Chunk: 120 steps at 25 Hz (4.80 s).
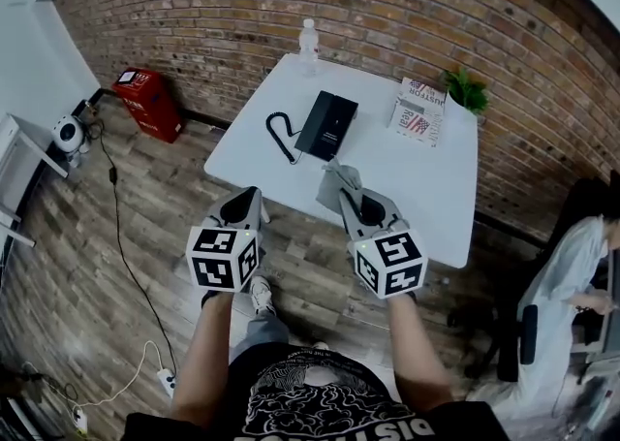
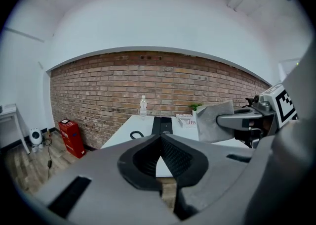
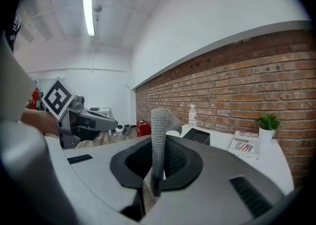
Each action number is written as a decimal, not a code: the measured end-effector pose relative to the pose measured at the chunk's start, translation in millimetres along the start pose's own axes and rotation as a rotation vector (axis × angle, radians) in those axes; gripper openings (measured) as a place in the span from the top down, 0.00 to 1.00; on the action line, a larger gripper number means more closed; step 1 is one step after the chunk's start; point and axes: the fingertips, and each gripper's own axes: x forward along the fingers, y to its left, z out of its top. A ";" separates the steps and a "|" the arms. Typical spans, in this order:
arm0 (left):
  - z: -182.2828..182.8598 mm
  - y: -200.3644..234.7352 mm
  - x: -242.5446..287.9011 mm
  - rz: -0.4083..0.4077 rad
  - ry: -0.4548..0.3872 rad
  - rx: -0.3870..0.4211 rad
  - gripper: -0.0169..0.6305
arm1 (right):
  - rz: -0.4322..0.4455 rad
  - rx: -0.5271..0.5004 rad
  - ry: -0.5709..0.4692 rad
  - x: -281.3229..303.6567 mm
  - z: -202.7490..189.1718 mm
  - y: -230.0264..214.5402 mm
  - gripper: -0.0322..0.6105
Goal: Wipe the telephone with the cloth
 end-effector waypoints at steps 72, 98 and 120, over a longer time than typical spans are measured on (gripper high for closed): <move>50.2 124.4 355.2 -0.497 0.212 0.097 0.97 | -0.346 0.177 0.294 322.6 -35.8 -197.1 0.93; 19.1 142.2 299.4 -0.677 0.249 0.193 0.97 | -0.522 0.302 0.349 283.4 -96.9 -115.6 0.93; 9.0 136.3 286.0 -0.734 0.254 0.198 0.97 | -0.525 0.313 0.335 268.3 -96.7 -77.6 0.93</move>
